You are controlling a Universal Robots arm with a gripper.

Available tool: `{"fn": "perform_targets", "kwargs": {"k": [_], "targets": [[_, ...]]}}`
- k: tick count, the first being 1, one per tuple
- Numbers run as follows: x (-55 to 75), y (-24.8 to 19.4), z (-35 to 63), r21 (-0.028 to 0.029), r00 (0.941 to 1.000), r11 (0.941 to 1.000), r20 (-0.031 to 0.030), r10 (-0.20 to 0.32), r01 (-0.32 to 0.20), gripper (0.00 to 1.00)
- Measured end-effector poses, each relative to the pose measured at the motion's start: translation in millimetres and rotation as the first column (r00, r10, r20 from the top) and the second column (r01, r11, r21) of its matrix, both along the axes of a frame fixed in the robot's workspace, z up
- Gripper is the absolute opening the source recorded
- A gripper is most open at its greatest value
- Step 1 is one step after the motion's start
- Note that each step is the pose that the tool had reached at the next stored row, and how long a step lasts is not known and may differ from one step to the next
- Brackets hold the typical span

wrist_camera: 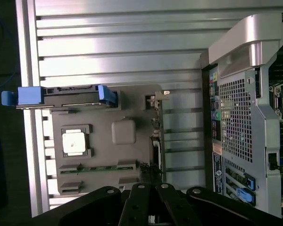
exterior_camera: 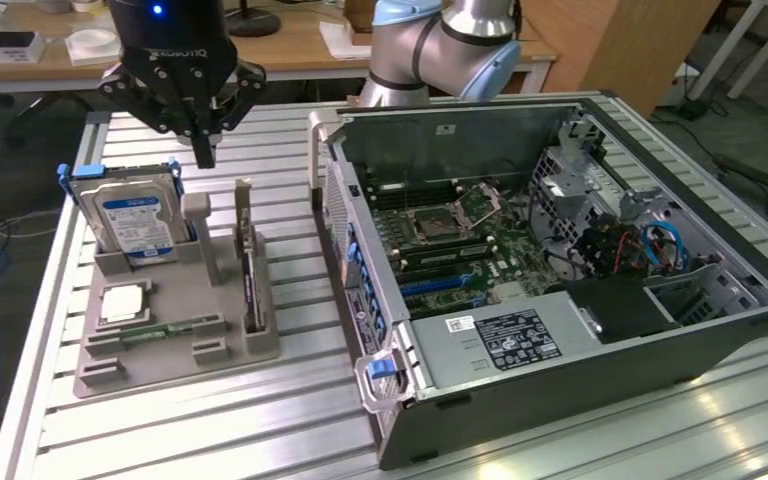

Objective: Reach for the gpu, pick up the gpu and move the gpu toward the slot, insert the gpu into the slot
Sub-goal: 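Pick up the gpu and move the gpu toward the slot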

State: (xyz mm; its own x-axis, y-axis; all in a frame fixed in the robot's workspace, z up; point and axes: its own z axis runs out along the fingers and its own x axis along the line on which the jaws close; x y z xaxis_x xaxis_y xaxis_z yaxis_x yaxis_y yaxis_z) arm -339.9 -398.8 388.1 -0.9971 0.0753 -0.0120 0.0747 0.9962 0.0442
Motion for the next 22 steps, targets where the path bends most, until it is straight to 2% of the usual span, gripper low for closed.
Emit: {"fn": "perform_targets", "kwargs": {"k": [12, 13, 14, 16, 18, 21, 22], "targets": [[0.0, 0.0, 0.0, 0.0000, 1.0000, 1.0000, 0.0000, 0.000, 0.000, 0.11], [0.0, 0.0, 0.0, 0.0000, 1.0000, 1.0000, 0.0000, 0.000, 0.000, 0.17], [0.0, 0.0, 0.0, 0.0000, 1.0000, 1.0000, -0.0001, 0.000, 0.000, 0.17], [0.0, 0.0, 0.0, 0.0000, 1.0000, 1.0000, -0.0001, 0.000, 0.000, 0.29], [0.0, 0.0, 0.0, 0.0000, 1.0000, 1.0000, -0.0001, 0.000, 0.000, 0.29], [0.0, 0.0, 0.0, 0.0000, 1.0000, 1.0000, 0.0000, 0.000, 0.000, 0.47], [0.0, 0.0, 0.0, 0.0000, 1.0000, 1.0000, 0.0000, 0.001, -0.001, 0.47]]}}
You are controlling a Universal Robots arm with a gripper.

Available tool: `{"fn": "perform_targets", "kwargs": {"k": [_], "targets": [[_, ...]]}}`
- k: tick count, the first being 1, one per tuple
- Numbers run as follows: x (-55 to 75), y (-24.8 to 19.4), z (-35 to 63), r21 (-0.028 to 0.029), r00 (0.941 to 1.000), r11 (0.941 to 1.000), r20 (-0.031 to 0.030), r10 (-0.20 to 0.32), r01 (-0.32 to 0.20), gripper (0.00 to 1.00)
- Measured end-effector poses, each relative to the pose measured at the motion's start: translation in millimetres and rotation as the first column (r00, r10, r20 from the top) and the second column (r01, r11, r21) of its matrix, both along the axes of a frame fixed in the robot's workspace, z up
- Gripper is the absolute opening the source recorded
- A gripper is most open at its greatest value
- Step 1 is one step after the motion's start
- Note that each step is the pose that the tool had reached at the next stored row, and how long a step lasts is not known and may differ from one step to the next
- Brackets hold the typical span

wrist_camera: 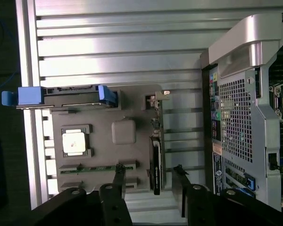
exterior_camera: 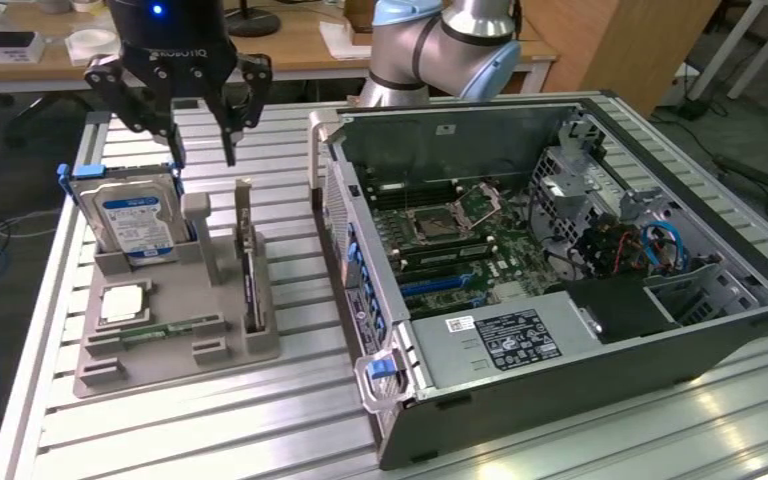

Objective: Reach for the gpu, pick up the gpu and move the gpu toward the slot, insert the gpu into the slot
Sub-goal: 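Pick up the gpu and move the gpu toward the slot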

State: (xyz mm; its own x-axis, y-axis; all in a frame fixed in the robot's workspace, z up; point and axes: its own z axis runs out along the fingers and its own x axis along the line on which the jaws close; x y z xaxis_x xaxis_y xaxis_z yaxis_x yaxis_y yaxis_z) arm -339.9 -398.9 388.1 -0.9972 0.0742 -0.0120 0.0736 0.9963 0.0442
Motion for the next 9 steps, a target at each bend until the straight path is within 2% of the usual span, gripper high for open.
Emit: {"fn": "perform_targets", "kwargs": {"k": [1, 3, 4, 5, 9], "targets": [[0.0, 0.0, 0.0, 0.0000, 1.0000, 1.0000, 0.0000, 0.001, -0.001, 0.53], [-0.1, 0.0, -0.7, 0.0000, 0.9997, 0.9997, -0.0001, 0.024, -0.024, 0.53], [-0.1, 0.0, -1.6, 0.0000, 0.9991, 0.9991, 0.0001, 0.042, -0.042, 0.59], [0.0, 0.0, -2.6, 0.0001, 0.9983, 0.9983, -0.0009, 0.058, -0.058, 0.59], [0.0, -1.6, -7.3, 0.0005, 0.9965, 0.9966, -0.0129, 0.083, -0.083, 0.59]]}}
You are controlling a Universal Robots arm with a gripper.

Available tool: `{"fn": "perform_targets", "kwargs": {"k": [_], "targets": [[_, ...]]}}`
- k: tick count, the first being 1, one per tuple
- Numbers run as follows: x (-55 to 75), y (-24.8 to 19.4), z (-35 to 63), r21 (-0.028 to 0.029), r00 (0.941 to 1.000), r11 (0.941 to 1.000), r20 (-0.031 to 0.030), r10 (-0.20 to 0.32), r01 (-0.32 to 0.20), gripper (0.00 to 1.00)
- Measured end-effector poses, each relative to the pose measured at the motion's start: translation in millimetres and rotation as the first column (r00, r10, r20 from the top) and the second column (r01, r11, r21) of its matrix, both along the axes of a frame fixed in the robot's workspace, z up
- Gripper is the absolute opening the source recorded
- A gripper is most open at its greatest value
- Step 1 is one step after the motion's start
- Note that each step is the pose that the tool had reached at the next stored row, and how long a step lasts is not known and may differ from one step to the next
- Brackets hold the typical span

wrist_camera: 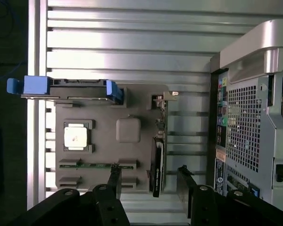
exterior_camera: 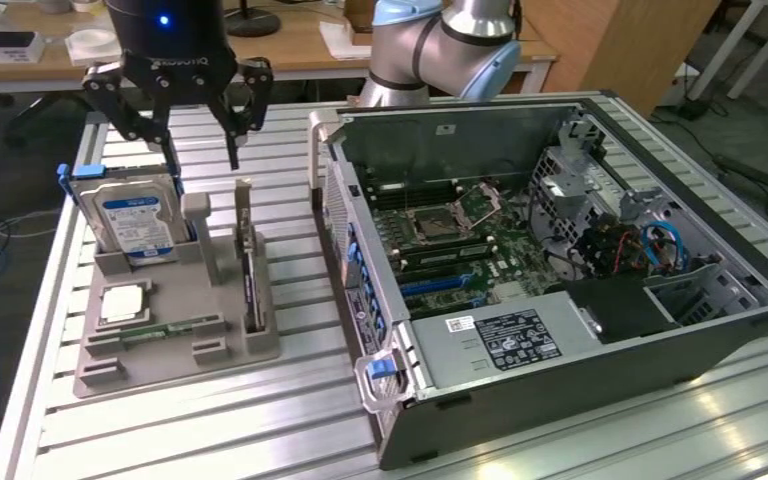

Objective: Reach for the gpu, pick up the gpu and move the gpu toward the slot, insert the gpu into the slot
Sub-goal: 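Pick up the gpu and move the gpu toward the slot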

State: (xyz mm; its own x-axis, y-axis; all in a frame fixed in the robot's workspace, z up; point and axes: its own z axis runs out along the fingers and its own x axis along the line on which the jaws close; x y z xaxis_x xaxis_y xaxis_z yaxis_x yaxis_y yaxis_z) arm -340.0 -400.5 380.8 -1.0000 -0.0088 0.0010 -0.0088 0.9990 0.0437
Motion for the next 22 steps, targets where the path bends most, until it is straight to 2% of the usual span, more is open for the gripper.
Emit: {"fn": "perform_targets", "kwargs": {"k": [2, 14, 17, 20, 22], "targets": [[0.0, -1.0, -2.8, -0.0003, 1.0000, 1.0000, -0.0034, 0.009, -0.009, 0.59], [0.0, -10.2, -24.6, -0.0003, 0.9999, 0.9999, -0.0037, 0.012, -0.012, 0.59], [0.0, -14.2, -30.0, -0.0006, 0.9999, 0.9999, -0.0039, 0.012, -0.012, 0.59], [0.0, -21.8, -35.6, -0.0004, 0.9999, 0.9999, -0.0037, 0.012, -0.012, 0.59], [0.5, -24.8, -39.3, -0.0002, 0.9999, 0.9999, -0.0034, 0.012, -0.012, 0.59]]}}
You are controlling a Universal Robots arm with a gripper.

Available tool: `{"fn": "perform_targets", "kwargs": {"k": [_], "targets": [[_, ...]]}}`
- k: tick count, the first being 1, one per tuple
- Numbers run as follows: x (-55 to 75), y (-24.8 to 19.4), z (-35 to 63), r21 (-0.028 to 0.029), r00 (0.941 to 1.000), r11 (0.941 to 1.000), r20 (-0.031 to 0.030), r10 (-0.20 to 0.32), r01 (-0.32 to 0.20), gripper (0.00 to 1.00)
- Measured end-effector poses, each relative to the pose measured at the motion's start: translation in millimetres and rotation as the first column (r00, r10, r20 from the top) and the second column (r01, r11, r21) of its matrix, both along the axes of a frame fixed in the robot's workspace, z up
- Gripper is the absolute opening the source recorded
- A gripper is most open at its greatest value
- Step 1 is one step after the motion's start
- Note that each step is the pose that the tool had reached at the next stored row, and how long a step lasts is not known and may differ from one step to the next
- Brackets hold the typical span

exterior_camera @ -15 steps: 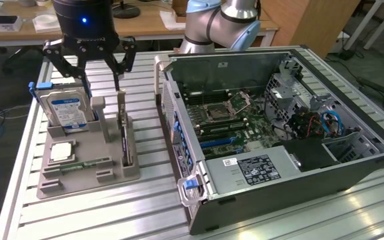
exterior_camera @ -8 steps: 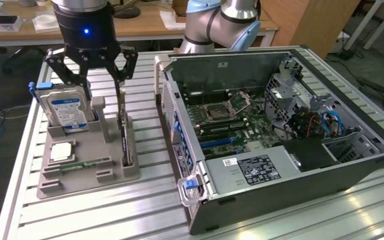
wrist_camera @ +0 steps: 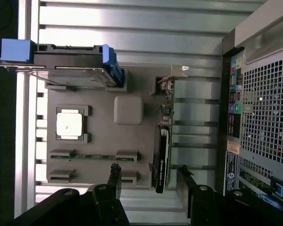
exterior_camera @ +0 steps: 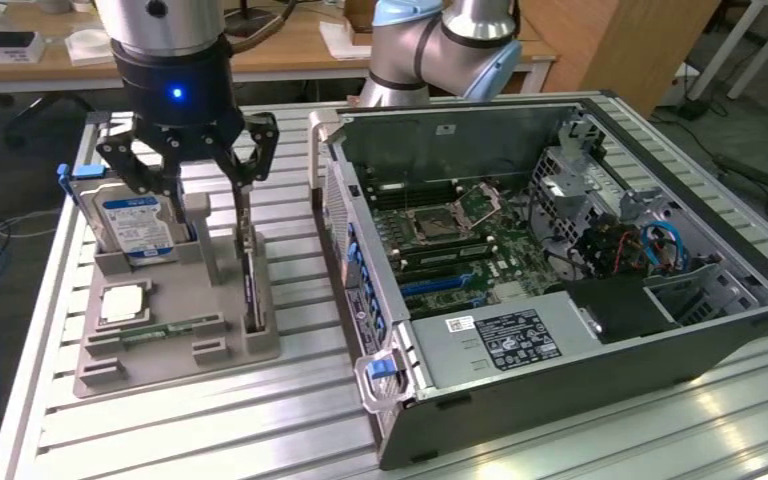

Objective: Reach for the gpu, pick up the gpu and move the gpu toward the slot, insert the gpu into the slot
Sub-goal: 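Pick up the gpu and move the gpu toward the slot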

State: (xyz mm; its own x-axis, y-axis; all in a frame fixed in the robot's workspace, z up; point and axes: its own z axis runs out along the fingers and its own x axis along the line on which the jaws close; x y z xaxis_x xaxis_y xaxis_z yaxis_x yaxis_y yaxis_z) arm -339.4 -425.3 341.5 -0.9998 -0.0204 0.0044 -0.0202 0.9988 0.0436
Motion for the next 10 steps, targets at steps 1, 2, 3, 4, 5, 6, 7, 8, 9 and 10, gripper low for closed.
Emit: {"fn": "perform_targets", "kwargs": {"k": [1, 2, 3, 4, 5, 6, 7, 8, 9, 10], "targets": [[1.0, -0.6, -1.4, -0.0001, 1.0000, 1.0000, -0.0001, 0.000, 0.000, 0.59], [2.1, -1.0, -2.8, -0.0003, 1.0000, 1.0000, -0.0004, 0.000, 0.000, 0.59], [3.3, -1.2, -4.4, -0.0003, 1.0000, 1.0000, -0.0004, 0.000, 0.000, 0.59], [4.4, -1.5, -6.3, -0.0002, 1.0000, 1.0000, -0.0002, 0.000, 0.000, 0.59], [5.6, -1.9, -8.1, -0.0002, 1.0000, 1.0000, -0.0002, 0.000, 0.000, 0.59], [6.9, -2.2, -10.0, -0.0002, 1.0000, 1.0000, -0.0002, 0.000, 0.000, 0.59], [8.0, -2.6, -11.9, -0.0002, 1.0000, 1.0000, -0.0002, 0.000, 0.000, 0.59], [8.7, -2.9, -13.7, -0.0001, 1.0000, 1.0000, -0.0001, 0.000, 0.000, 0.59], [9.4, -3.2, -15.5, -0.0002, 1.0000, 1.0000, -0.0002, 0.000, 0.000, 0.59], [10.0, -3.4, -17.2, -0.0002, 1.0000, 1.0000, -0.0003, 0.000, 0.000, 0.59]]}}
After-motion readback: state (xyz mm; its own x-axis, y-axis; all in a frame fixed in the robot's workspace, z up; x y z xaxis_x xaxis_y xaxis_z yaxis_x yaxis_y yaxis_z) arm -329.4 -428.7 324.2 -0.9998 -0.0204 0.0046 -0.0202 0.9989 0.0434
